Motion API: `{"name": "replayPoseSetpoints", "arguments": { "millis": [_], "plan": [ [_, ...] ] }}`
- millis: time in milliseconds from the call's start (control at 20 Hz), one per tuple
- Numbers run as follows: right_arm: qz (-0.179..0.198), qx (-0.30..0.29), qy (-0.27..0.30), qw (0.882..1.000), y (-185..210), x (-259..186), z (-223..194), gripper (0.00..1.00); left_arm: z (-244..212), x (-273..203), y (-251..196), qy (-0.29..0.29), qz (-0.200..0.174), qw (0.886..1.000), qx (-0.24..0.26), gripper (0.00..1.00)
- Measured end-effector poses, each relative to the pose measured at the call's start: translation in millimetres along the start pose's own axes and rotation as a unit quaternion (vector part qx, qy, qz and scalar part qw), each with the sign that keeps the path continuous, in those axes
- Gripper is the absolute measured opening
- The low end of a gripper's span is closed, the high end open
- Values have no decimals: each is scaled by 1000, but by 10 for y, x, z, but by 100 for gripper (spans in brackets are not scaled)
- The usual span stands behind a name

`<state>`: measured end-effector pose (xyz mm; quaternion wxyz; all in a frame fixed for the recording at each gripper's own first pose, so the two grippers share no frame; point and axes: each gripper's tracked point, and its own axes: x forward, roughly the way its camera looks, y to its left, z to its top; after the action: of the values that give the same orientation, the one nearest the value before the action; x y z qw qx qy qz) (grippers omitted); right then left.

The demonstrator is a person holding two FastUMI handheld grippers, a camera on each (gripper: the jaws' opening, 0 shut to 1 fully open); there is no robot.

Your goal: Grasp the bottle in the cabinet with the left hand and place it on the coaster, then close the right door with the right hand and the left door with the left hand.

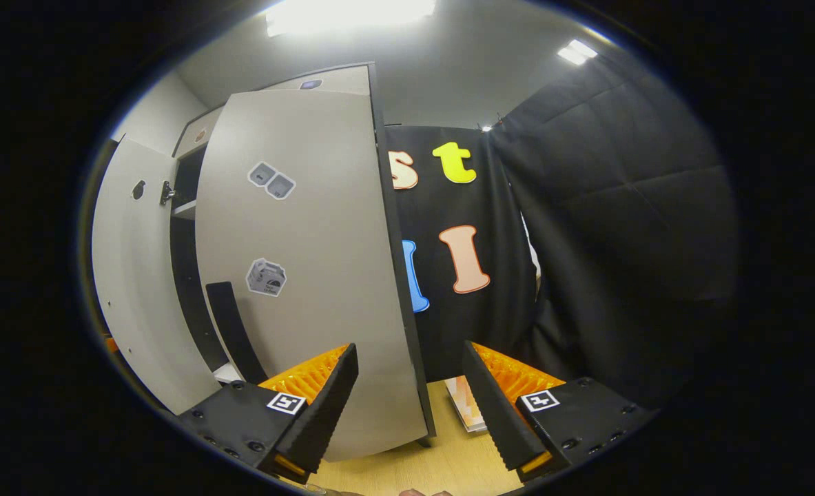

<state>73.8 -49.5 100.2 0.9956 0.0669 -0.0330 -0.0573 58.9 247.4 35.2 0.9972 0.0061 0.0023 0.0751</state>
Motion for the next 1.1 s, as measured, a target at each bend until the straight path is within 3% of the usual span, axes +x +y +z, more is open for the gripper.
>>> {"name": "replayPoseSetpoints", "arguments": {
  "millis": [100,250,450,500,900,1100],
  "plan": [
    [-16,9,4,1000,-101,-82,-37,92,111,181,5,-7,-17,1000,-6,89],
    [-37,12,7,999,-226,-210,-87,91,163,404,-3,-9,-45,999,-7,94],
    [-57,15,12,998,-365,-395,-170,92,87,465,-62,1,-74,997,-23,94],
    [-60,16,14,998,-373,-413,-189,98,89,485,-108,0,-80,997,-24,94],
    [-57,23,18,998,-306,-450,-263,98,273,523,-359,-21,-117,993,-7,92],
    [-50,26,22,998,-274,-418,-317,98,286,475,-366,-20,-115,993,7,91]
  ]
}}
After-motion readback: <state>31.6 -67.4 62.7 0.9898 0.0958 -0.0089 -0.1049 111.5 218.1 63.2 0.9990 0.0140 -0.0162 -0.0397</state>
